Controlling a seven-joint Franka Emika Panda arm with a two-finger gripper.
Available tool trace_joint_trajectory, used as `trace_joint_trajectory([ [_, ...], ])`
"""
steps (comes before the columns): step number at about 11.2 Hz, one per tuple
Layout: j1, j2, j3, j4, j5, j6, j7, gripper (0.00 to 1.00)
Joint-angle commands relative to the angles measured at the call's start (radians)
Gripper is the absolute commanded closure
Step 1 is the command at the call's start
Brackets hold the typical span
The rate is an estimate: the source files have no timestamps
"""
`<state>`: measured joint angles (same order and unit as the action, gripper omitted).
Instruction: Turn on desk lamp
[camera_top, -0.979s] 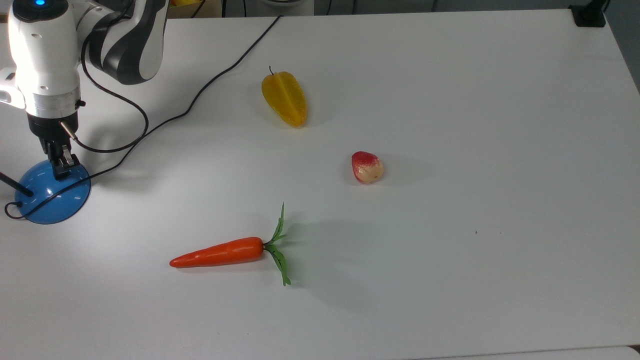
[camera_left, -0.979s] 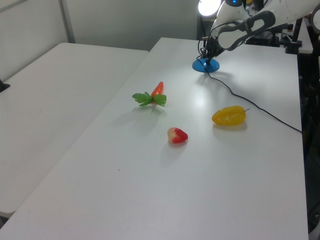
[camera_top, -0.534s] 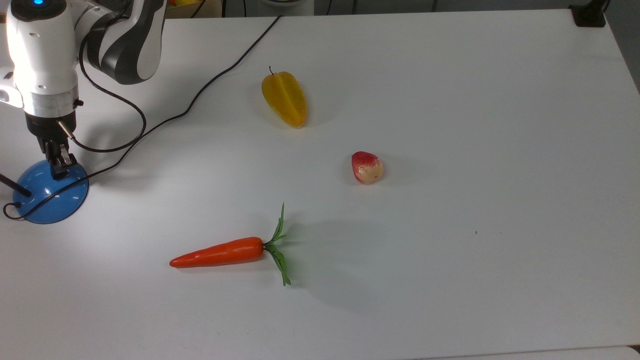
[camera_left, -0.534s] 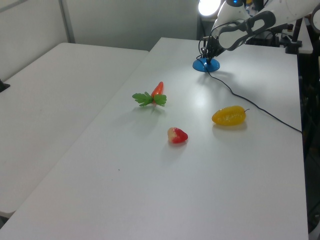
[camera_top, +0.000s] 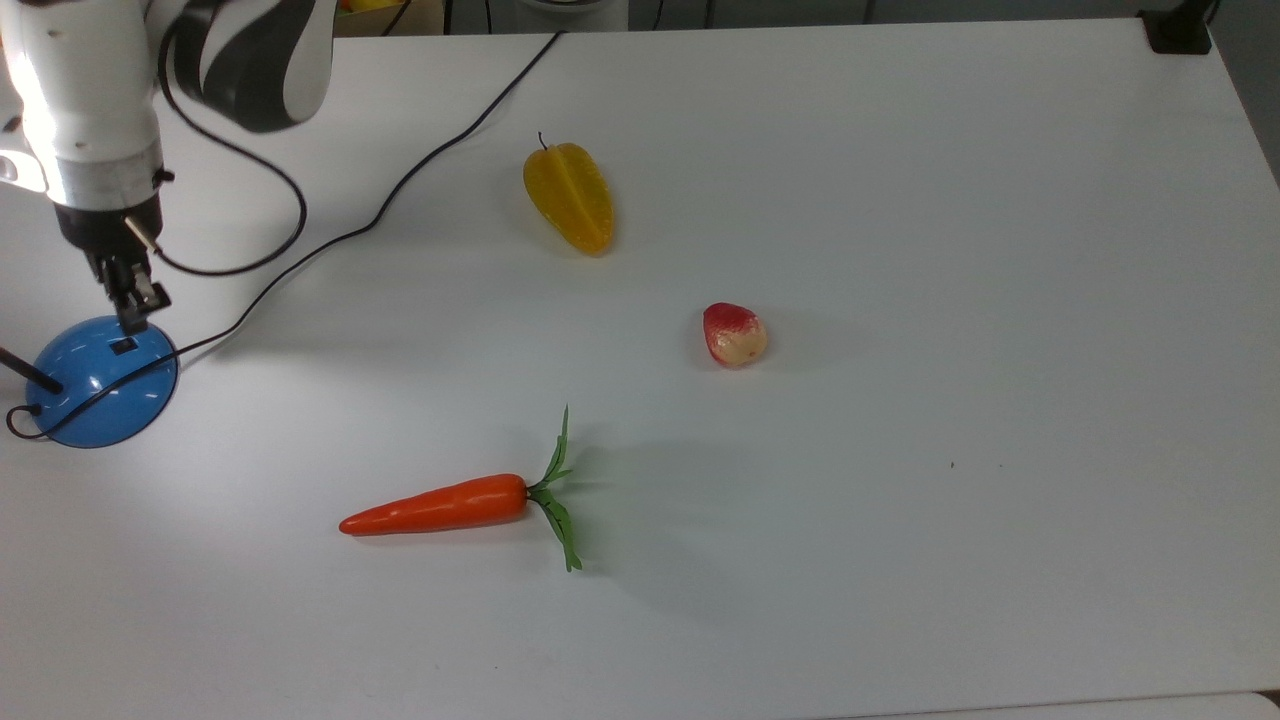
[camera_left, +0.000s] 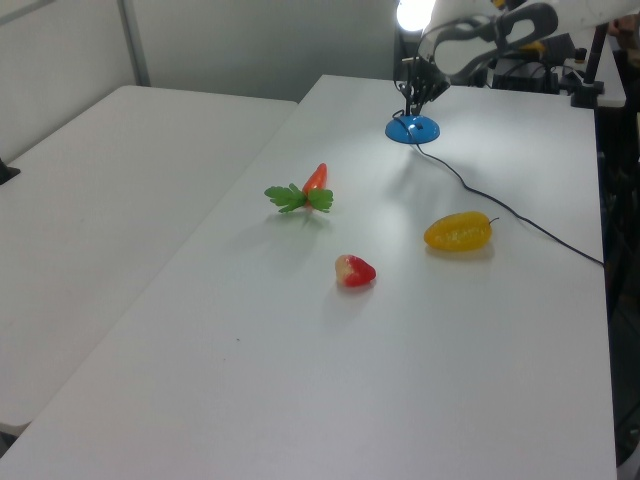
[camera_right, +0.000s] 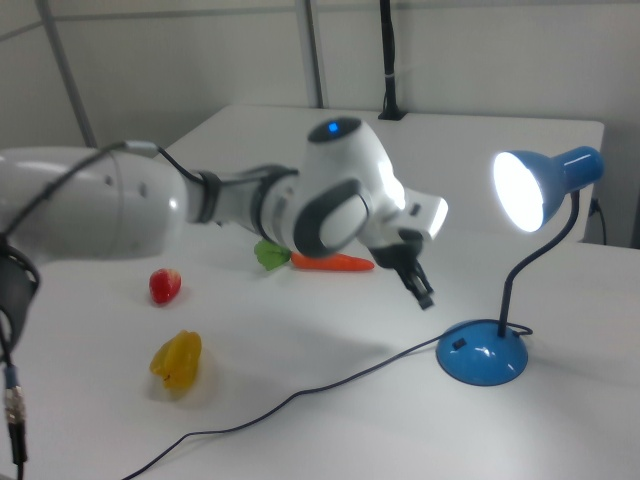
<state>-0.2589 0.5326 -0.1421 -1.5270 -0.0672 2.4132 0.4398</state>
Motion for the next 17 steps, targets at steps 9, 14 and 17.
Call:
trace_joint_trajectory([
  [9, 0.276, -0.295, 0.007, -0.035, 0.021, -0.62, -0.269, 0.71],
  [14, 0.257, -0.31, 0.001, 0.011, 0.026, -0.701, -0.417, 0.0],
  [17, 0.273, -0.327, 0.006, 0.014, 0.044, -0.753, -0.408, 0.0],
])
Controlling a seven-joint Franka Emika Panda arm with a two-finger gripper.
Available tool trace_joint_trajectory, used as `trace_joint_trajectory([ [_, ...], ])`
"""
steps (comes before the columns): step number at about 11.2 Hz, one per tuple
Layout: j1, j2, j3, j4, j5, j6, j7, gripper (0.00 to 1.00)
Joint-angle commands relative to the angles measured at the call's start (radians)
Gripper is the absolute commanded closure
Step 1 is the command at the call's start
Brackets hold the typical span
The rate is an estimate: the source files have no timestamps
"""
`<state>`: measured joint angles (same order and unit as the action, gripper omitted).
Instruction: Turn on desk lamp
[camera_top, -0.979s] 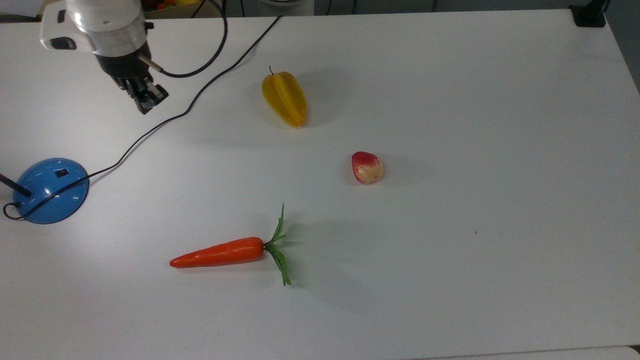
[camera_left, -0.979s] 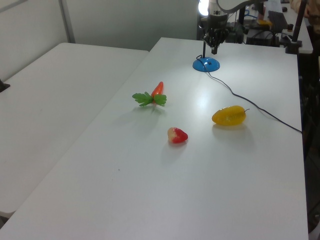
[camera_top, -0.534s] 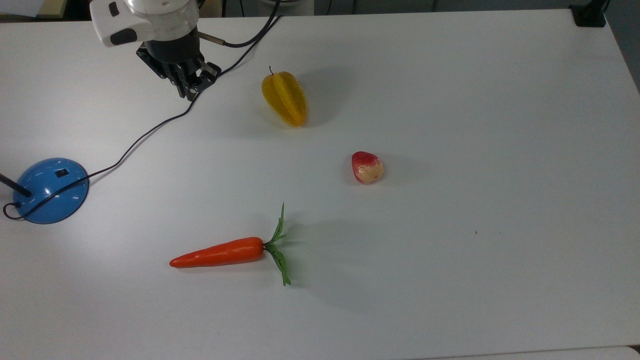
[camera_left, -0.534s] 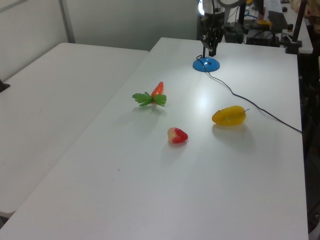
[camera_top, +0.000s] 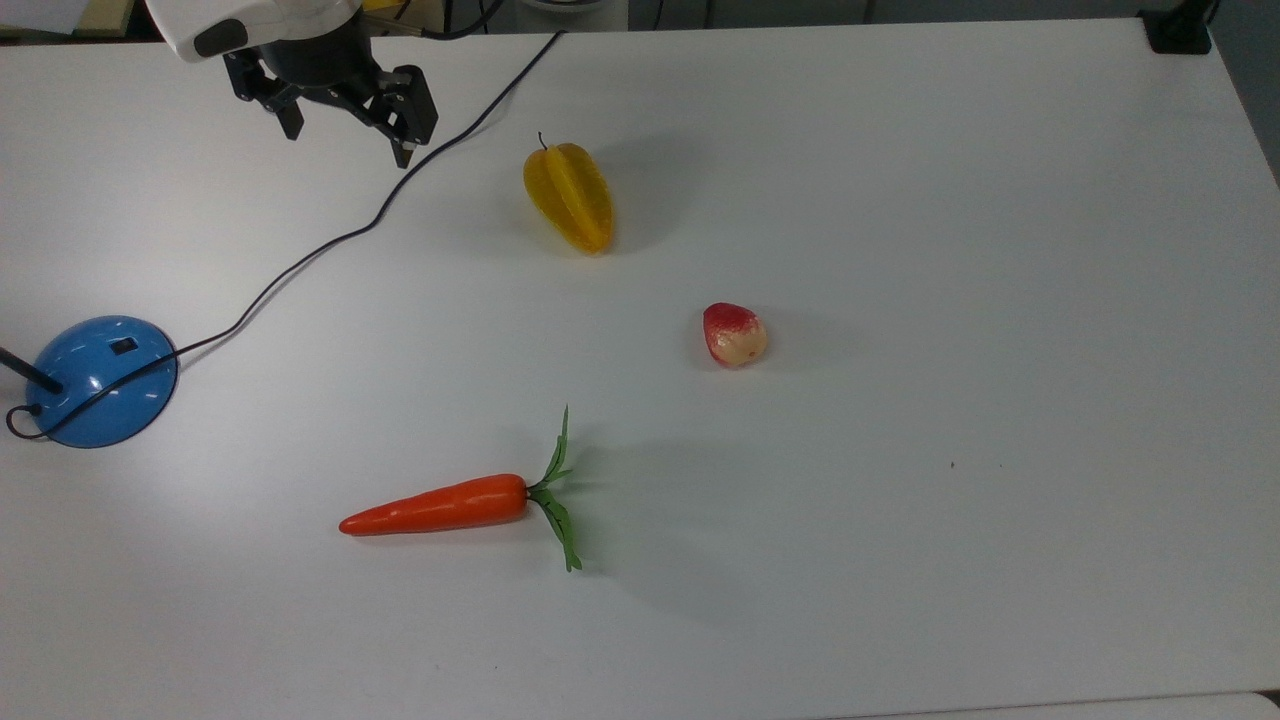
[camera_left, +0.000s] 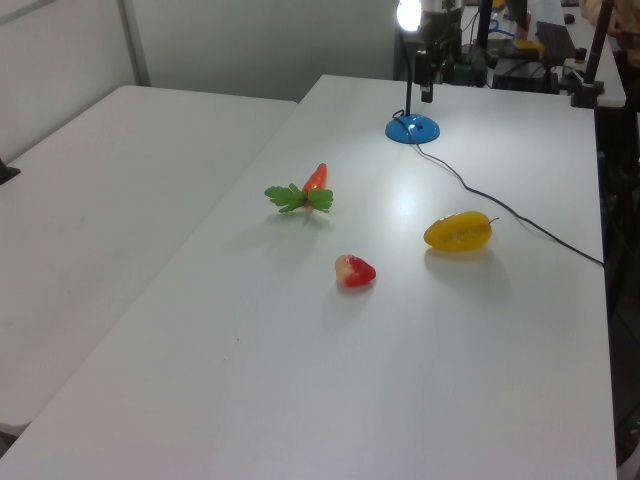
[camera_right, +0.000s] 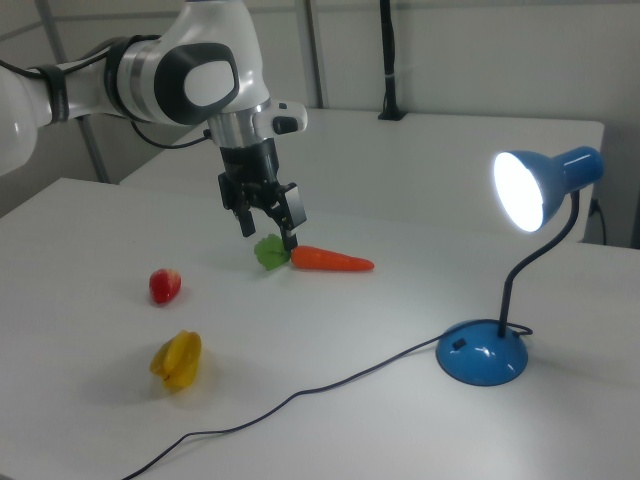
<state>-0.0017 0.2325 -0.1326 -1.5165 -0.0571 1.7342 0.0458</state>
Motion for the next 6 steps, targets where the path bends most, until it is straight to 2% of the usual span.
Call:
trace_joint_trajectory([
  [1, 0.015, -0.038, -0.002, 0.004, 0.037, -0.084, -0.018, 0.0],
  [6, 0.015, -0.045, 0.01, 0.004, 0.039, -0.076, 0.0, 0.0],
])
